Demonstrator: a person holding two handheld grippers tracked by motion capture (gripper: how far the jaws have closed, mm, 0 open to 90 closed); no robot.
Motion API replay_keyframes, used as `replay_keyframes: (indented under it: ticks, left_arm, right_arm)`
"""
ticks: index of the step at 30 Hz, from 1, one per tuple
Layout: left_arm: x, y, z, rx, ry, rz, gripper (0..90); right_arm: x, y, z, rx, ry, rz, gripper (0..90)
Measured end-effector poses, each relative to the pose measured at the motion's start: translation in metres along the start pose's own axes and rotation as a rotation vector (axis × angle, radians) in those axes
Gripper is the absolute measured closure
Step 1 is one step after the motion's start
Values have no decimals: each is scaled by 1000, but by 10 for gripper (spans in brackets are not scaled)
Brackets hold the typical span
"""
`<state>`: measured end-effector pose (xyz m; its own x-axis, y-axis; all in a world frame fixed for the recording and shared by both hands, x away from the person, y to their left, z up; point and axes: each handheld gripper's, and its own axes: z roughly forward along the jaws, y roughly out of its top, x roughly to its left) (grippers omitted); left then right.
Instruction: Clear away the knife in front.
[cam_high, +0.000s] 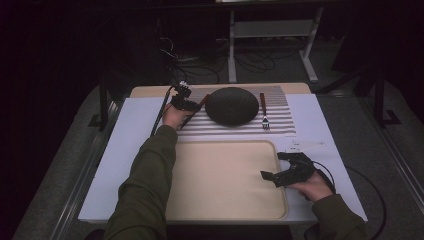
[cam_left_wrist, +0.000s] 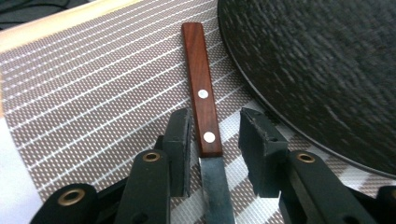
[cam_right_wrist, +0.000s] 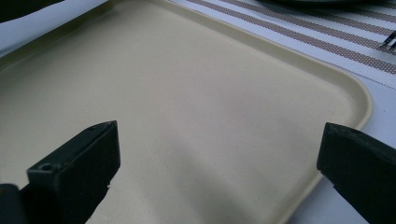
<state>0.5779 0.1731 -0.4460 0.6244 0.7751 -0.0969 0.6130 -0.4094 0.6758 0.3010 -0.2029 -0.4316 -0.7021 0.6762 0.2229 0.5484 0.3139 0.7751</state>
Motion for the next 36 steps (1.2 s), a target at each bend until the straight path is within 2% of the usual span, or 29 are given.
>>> replay_keyframes:
  ticks: [5, 13, 16, 30, 36]
  left_arm:
    - [0, -1, 4, 21, 19, 13, 678]
    - [0, -2, 6, 14, 24, 8, 741]
    - [-1, -1, 6, 18, 39, 12, 764]
    - [-4, 0, 6, 26, 57, 29, 781]
    - [-4, 0, 5, 34, 49, 19, 782]
  right_arm:
    - [0, 0, 0, -2, 0, -4, 0]
    - [0, 0, 0, -2, 1, -2, 0]
    - [0, 0, 0, -2, 0, -3, 0]
    - [0, 0, -1, -6, 0, -1, 0]
    - [0, 0, -1, -8, 2, -1, 0]
